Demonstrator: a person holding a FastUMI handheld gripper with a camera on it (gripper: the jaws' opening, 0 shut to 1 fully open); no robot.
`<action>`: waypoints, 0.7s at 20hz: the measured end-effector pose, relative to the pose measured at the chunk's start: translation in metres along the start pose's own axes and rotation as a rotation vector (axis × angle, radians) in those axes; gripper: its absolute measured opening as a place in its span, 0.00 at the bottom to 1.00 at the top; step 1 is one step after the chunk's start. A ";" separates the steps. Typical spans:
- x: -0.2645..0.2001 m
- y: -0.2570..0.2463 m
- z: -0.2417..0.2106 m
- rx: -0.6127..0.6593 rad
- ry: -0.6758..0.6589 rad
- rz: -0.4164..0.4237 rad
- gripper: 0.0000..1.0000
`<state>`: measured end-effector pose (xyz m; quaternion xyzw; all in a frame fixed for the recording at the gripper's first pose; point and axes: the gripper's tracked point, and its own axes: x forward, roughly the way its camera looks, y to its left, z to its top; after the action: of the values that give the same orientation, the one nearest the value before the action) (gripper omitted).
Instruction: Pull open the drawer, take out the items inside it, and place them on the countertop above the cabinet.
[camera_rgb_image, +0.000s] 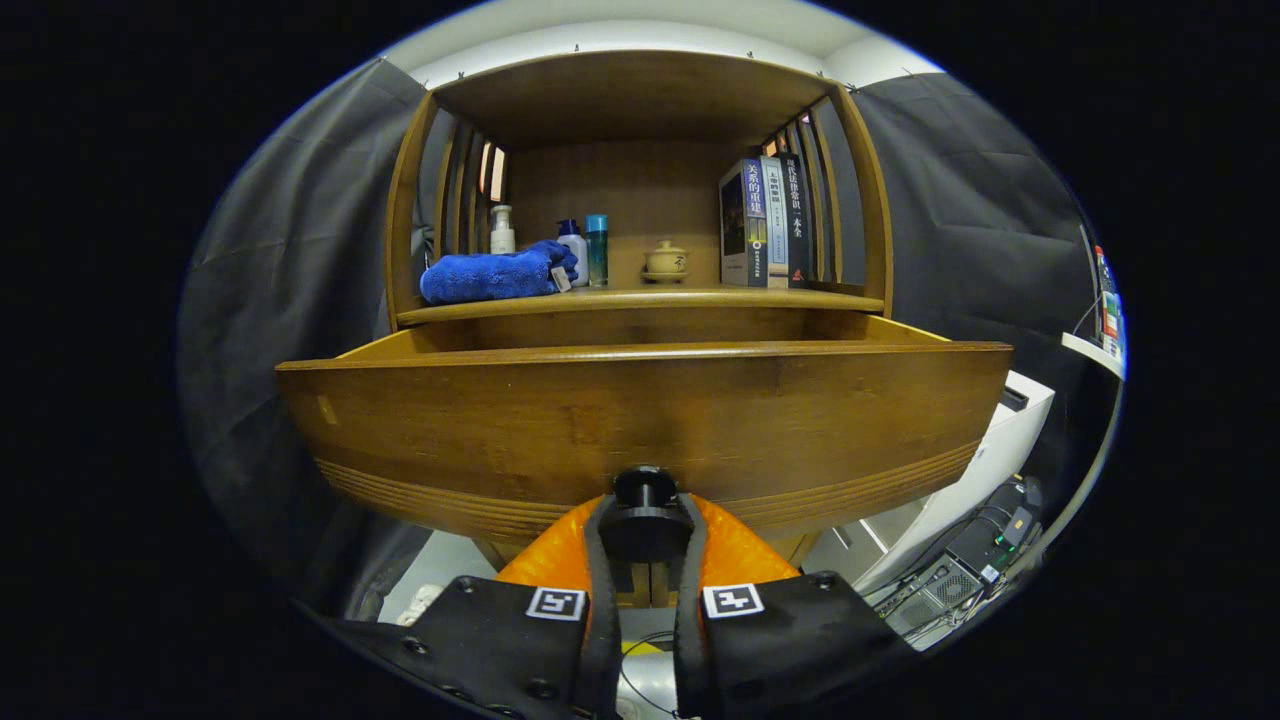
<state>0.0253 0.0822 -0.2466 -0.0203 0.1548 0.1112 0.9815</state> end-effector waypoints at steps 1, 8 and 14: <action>-0.005 0.000 -0.003 -0.001 0.003 0.002 0.30; -0.040 0.001 -0.017 -0.001 0.040 0.019 0.29; -0.061 0.003 -0.032 0.029 0.073 0.007 0.30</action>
<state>-0.0414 0.0698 -0.2586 -0.0094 0.1921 0.1117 0.9750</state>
